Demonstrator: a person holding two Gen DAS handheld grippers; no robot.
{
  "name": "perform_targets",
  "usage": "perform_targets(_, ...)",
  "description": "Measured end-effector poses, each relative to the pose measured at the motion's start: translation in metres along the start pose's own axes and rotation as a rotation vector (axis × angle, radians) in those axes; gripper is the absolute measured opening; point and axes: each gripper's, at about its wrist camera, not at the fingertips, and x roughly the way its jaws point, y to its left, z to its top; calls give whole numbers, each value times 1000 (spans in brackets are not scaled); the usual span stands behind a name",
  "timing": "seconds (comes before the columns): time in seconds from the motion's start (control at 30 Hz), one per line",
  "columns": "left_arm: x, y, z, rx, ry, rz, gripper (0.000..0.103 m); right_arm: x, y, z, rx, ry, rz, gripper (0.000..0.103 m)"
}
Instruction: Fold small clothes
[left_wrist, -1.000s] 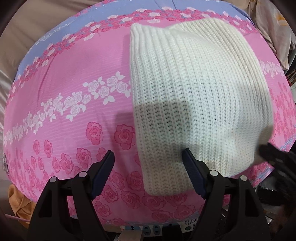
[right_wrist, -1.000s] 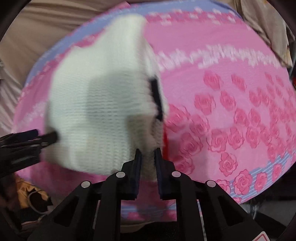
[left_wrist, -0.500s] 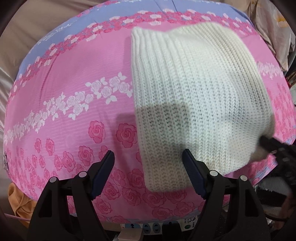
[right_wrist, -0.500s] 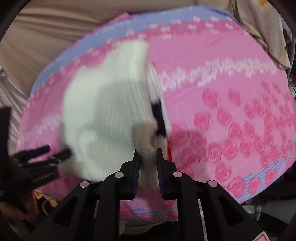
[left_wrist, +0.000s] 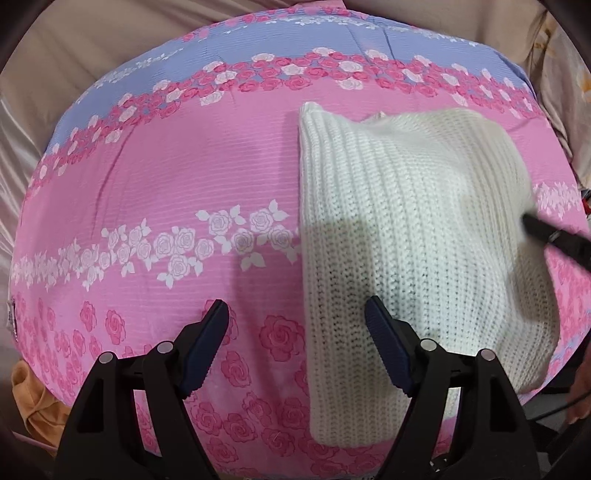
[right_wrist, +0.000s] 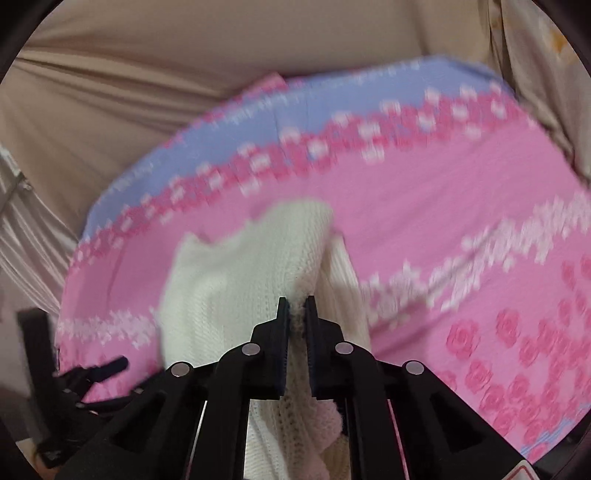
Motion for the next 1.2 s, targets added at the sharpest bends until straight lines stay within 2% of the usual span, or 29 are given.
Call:
perform_targets(0.07, -1, 2, 1, -9, -1, -6, 74, 3, -4, 4, -12, -9, -24, 8)
perform_targets(0.13, 1, 3, 2, -23, -1, -10, 74, 37, -17, -3, -15, 87, -84, 8)
perform_targets(0.17, 1, 2, 3, -29, -1, -14, 74, 62, -28, -13, -13, 165, -116, 9)
perform_targets(0.23, 4, -1, 2, -31, 12, -21, 74, 61, -38, -18, 32, 142, -91, 16)
perform_targets(0.3, 2, -4, 2, -28, 15, -19, 74, 40, -39, -13, 90, 115, -46, 17)
perform_targets(0.37, -2, -1, 1, -35, 5, -38, 77, 19, -39, -15, 97, 78, -27, 27)
perform_targets(0.43, -5, 7, 2, -78, -6, -109, 83, 0, -40, -26, 103, 56, -22, 60)
perform_targets(0.47, -6, 11, 1, -97, -11, -138, 86, -1, -42, -33, 109, 67, -14, 62)
perform_targets(0.6, 11, 15, 0, -131, 31, -201, 87, 24, -55, -70, 183, 200, 11, 62)
perform_targets(0.63, 18, 14, 0, -135, 44, -218, 88, 32, -58, -78, 215, 227, 39, 63)
perform_targets(0.7, 26, 12, 1, -142, 50, -237, 90, 44, -63, -85, 261, 252, 76, 67)
perform_targets(0.73, 31, 10, 2, -143, 48, -256, 91, 49, -64, -87, 280, 259, 89, 71)
perform_targets(0.83, 40, 10, 4, -149, 40, -287, 96, 60, -66, -84, 311, 270, 122, 72)
perform_targets(0.93, 53, 16, 5, -203, 72, -400, 96, 62, -61, -79, 296, 287, 122, 70)
perform_targets(0.97, 53, 19, 7, -233, 98, -416, 95, 62, -60, -78, 297, 290, 126, 70)
perform_targets(1.0, 48, 22, 7, -255, 95, -432, 94, 61, -59, -77, 302, 289, 133, 70)
perform_targets(1.07, 27, 28, 9, -272, 40, -473, 95, 60, -62, -78, 325, 283, 146, 72)
perform_targets(1.13, 16, 25, 10, -239, 1, -472, 95, 66, -68, -81, 372, 285, 169, 75)
perform_targets(1.2, 25, 13, 12, -172, 35, -435, 95, 66, -71, -79, 381, 281, 177, 75)
